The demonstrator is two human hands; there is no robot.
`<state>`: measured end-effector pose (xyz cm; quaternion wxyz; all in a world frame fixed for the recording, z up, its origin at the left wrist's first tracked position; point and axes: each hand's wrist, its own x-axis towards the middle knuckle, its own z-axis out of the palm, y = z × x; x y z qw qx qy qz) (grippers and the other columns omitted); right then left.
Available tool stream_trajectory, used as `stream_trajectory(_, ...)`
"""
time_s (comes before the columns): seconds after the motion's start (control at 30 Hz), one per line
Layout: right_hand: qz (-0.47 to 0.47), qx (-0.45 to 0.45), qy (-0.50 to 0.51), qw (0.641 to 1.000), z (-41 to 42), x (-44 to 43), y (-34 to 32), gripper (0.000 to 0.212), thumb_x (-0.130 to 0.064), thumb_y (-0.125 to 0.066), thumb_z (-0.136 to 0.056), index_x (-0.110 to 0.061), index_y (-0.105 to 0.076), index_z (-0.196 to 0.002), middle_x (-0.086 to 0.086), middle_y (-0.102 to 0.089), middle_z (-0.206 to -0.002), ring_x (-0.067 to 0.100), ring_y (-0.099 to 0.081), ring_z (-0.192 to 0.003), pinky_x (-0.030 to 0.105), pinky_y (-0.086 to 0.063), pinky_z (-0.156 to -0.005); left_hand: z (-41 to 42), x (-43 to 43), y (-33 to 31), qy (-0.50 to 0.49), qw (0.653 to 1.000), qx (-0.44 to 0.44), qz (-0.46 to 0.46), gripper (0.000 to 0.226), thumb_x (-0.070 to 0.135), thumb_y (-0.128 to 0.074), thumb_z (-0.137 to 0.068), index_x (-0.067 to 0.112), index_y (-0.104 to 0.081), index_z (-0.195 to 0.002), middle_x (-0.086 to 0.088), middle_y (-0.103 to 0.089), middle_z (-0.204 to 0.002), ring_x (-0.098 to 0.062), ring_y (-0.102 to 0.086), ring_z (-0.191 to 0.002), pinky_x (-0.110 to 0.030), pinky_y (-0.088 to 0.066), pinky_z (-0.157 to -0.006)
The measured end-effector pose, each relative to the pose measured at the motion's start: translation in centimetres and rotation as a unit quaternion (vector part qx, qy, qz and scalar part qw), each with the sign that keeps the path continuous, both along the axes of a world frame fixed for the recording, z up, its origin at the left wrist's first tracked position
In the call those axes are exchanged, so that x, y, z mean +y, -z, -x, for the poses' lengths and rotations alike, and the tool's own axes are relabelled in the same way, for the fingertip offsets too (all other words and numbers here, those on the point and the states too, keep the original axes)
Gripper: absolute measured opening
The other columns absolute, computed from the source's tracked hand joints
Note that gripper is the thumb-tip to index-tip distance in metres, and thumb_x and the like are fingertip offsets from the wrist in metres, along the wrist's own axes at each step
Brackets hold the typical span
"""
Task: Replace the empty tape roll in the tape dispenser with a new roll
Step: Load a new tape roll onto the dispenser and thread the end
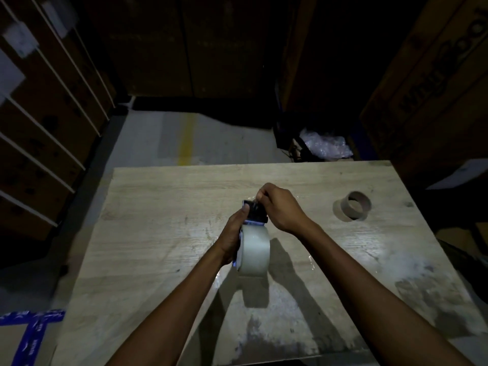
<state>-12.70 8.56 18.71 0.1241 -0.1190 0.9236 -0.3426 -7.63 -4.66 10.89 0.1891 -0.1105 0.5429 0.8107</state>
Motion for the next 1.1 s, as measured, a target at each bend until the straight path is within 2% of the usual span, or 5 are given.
stream_trajectory(0.2, 0.018, 0.037, 0.026, 0.999, -0.5, -0.3, -2.3, 0.017, -0.021, -0.043, -0.099, -0.017, -0.055, -0.088, 0.003, -0.067, -0.090, 0.023, -0.061, -0.080, 0.036, -0.049, -0.066, 0.1, -0.7, -2.4, 0.016, 0.998, 0.050, 0.018, 0.055, 0.055, -0.039, -0.092, 0.011, -0.069, -0.105, -0.009, -0.074, -0.086, -0.021, -0.069, -0.069, -0.030, -0.055, -0.062)
stream_trajectory(0.47, 0.133, 0.021, 0.042, 0.990, 0.3, 1.1, -5.3, 0.019, -0.022, -0.048, -0.100, -0.014, -0.056, -0.085, 0.003, -0.071, -0.082, 0.025, -0.070, -0.075, 0.052, -0.058, -0.074, 0.2, 0.1, -4.6, 0.011, 0.996, 0.079, 0.030, 0.062, 0.047, -0.066, -0.077, -0.003, -0.063, -0.114, -0.016, -0.070, -0.087, -0.025, -0.067, -0.068, -0.033, -0.054, -0.063)
stream_trajectory(0.63, 0.146, 0.016, -0.003, 0.989, -0.1, 2.9, -6.4, 0.021, -0.019, -0.048, -0.100, -0.018, -0.055, -0.081, 0.007, -0.073, -0.085, 0.024, -0.070, -0.080, 0.049, -0.057, -0.079, -0.1, 0.9, -4.2, 0.015, 0.996, 0.078, 0.034, 0.070, 0.048, -0.064, -0.080, -0.010, -0.060, -0.119, -0.023, -0.069, -0.089, -0.034, -0.066, -0.072, -0.038, -0.054, -0.069)
stream_trajectory(0.9, 0.153, 0.050, 0.005, 0.987, 0.6, 4.2, -8.0, 0.019, -0.020, -0.041, -0.103, -0.011, -0.054, -0.092, 0.003, -0.072, -0.087, 0.022, -0.071, -0.074, 0.050, -0.059, -0.073, -0.6, 4.2, -6.9, -0.041, 0.993, 0.112, 0.006, 0.111, 0.084, -0.069, -0.056, -0.005, -0.059, -0.123, -0.011, -0.073, -0.087, -0.021, -0.071, -0.069, -0.030, -0.056, -0.061)
stream_trajectory(1.1, 0.192, 0.089, 0.072, 0.975, 1.8, 4.3, -11.0, 0.019, -0.021, -0.037, -0.104, -0.013, -0.052, -0.097, 0.006, -0.068, -0.079, 0.023, -0.070, -0.061, 0.041, -0.059, -0.060, -0.3, 5.5, -8.6, -0.047, 0.988, 0.146, 0.036, 0.094, 0.088, -0.063, -0.057, 0.010, -0.070, -0.110, -0.010, -0.075, -0.094, -0.022, -0.072, -0.077, -0.032, -0.058, -0.066)
